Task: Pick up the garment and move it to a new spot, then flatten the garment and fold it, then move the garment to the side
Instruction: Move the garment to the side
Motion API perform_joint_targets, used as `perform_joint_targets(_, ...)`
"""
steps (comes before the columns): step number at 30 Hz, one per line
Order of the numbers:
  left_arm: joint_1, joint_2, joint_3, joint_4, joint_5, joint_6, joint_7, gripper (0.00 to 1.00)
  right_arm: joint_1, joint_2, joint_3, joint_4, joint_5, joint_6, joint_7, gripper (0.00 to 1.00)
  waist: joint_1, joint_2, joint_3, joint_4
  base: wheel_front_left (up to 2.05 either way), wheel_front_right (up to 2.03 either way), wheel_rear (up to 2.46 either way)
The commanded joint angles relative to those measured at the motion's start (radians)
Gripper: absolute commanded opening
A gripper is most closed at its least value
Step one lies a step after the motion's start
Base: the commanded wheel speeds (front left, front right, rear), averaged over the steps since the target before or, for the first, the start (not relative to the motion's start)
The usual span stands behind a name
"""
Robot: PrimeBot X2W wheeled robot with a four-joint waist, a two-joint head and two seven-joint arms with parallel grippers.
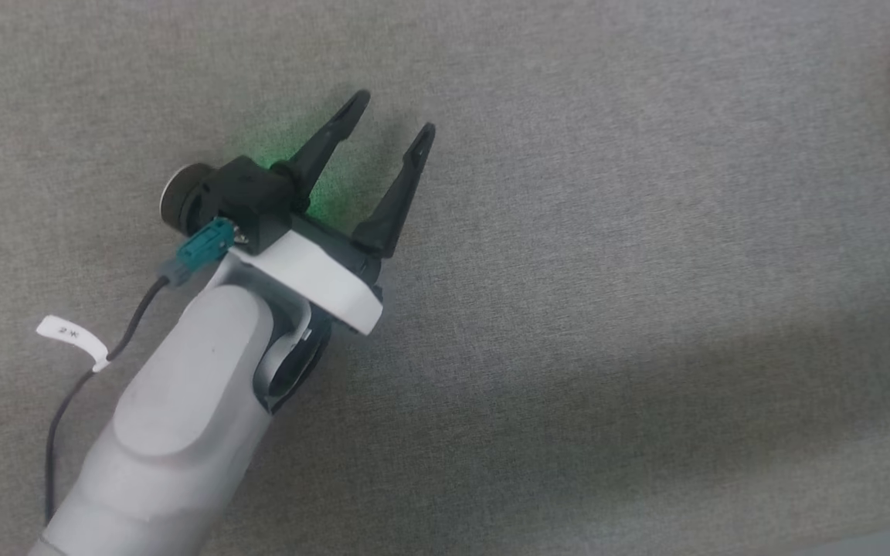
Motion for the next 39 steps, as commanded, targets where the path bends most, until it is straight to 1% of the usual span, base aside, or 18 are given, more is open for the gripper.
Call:
perform_joint_targets(1, -0.011, -0.001, -0.007, 0.011, -0.008, -0.002, -0.004, 1.0, -0.014, 0.015, 0.005, 0.019, -0.011, -0.002, -0.015, 0.0, 0.0, 0.0, 0.013, 0.005, 0.0, 0.0, 0.0)
perform_joint_targets(7, -0.043, 0.003, -0.035, 0.023, -0.022, -0.001, -0.003, 1.0, -0.034, 0.07, 0.005, 0.12, -0.026, -0.002, -0.059, 0.0, 0.0, 0.0, 0.038, 0.026, 0.0, 0.0, 0.0)
perform_joint_targets(8, -0.047, 0.004, -0.036, 0.025, -0.024, -0.001, -0.003, 1.0, -0.035, 0.079, 0.004, 0.136, -0.028, -0.002, -0.065, 0.05, 0.0, 0.0, 0.04, 0.031, 0.0, 0.0, 0.0)
perform_joint_targets(9, -0.049, 0.007, -0.036, 0.027, -0.026, -0.001, -0.002, 1.0, -0.036, 0.086, 0.006, 0.148, -0.031, -0.002, -0.071, 0.22, 0.0, 0.0, 0.041, 0.034, 0.0, 0.0, 0.0)
perform_joint_targets(10, -0.05, 0.01, -0.035, 0.028, -0.028, -0.001, -0.001, 1.0, -0.043, 0.094, 0.004, 0.164, -0.033, -0.002, -0.078, 0.44, 0.0, 0.0, 0.041, 0.036, 0.0, 0.0, 0.0)
perform_joint_targets(11, -0.049, 0.014, -0.031, 0.028, -0.029, 0.0, -0.001, 1.0, -0.05, 0.099, 0.005, 0.174, -0.039, -0.002, -0.085, 0.98, 0.0, 0.0, 0.041, 0.037, 0.0, 0.0, 0.0)
perform_joint_targets(12, -0.049, 0.019, -0.027, 0.029, -0.029, 0.001, -0.001, 1.0, -0.055, 0.106, 0.005, 0.185, -0.042, -0.002, -0.09, 1.0, 0.0, 0.0, 0.04, 0.038, 0.0, 0.0, 0.0)
perform_joint_targets(14, -0.044, 0.026, -0.019, 0.028, -0.032, 0.001, -0.001, 1.0, -0.067, 0.118, 0.005, 0.201, -0.049, -0.002, -0.104, 1.0, 0.0, 0.0, 0.036, 0.039, 0.0, 0.0, 0.0)
perform_joint_targets(19, -0.014, 0.021, 0.001, 0.014, -0.039, 0.001, -0.001, 1.0, -0.087, 0.13, 0.006, 0.23, -0.053, -0.002, -0.113, 1.0, 0.0, 0.0, 0.012, 0.037, 0.0, 0.0, 0.0)
perform_joint_targets(23, 0.007, 0.032, 0.029, 0.002, -0.042, 0.001, -0.002, 1.0, -0.098, 0.14, 0.013, 0.23, -0.053, -0.002, -0.124, 1.0, 0.0, 0.0, -0.021, 0.033, 0.0, 0.0, 0.0)
perform_joint_targets(29, 0.082, 0.028, 0.089, -0.031, -0.027, -0.001, -0.002, 1.0, -0.105, 0.161, 0.012, 0.252, -0.051, -0.002, -0.147, 1.0, 0.0, 0.0, -0.09, 0.038, 0.0, 0.0, 0.0)
perform_joint_targets(35, 0.149, 0.028, 0.142, -0.05, -0.023, -0.001, -0.002, 1.0, -0.076, 0.19, 0.017, 0.242, -0.025, -0.002, -0.178, 1.0, 0.0, 0.0, -0.151, 0.055, 0.0, 0.0, 0.0)
perform_joint_targets(39, 0.199, 0.027, 0.183, -0.059, -0.018, -0.001, -0.003, 1.0, -0.05, 0.221, 0.014, 0.223, 0.005, -0.002, -0.215, 1.0, 0.0, 0.0, -0.198, 0.07, 0.0, 0.0, 0.0)
